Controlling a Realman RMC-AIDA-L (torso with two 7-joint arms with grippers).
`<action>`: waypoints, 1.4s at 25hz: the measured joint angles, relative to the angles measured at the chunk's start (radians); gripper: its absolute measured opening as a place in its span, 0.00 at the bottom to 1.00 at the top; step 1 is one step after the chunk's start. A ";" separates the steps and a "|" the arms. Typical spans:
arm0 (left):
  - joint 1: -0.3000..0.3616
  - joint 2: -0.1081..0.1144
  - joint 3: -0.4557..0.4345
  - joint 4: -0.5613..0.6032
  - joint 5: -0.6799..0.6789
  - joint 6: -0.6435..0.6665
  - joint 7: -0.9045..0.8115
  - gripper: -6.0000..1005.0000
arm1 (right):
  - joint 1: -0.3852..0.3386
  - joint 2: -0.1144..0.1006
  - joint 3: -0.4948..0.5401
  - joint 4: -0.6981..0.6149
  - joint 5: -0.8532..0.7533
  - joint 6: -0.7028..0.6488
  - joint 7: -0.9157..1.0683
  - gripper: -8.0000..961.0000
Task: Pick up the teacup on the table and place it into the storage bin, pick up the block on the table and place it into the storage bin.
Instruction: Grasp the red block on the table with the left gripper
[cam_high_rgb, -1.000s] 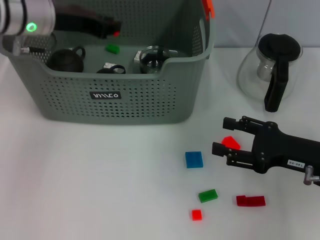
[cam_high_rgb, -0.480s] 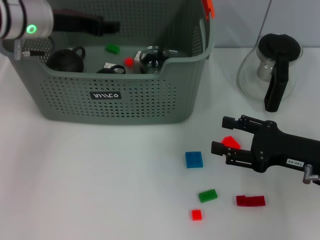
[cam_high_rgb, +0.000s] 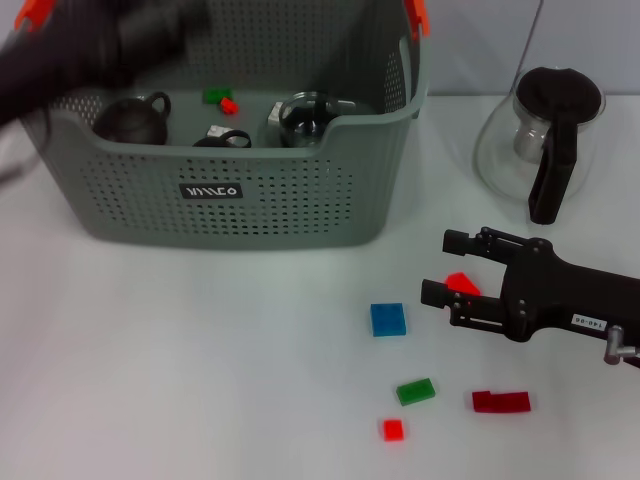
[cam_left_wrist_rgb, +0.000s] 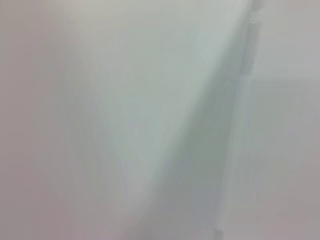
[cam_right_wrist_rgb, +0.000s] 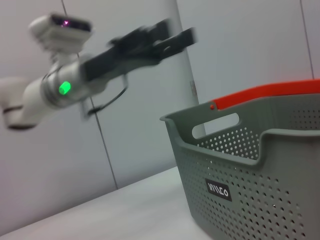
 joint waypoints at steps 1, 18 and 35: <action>0.021 -0.006 -0.010 -0.012 0.009 0.056 0.052 0.72 | 0.001 0.000 0.000 0.000 0.000 0.000 0.000 0.85; 0.089 -0.083 0.251 -0.262 0.446 0.038 0.524 0.66 | 0.003 0.000 0.000 0.003 -0.002 0.004 0.000 0.85; -0.018 -0.092 0.358 -0.562 0.358 -0.233 0.803 0.42 | 0.003 0.000 0.000 0.014 -0.002 0.011 0.000 0.85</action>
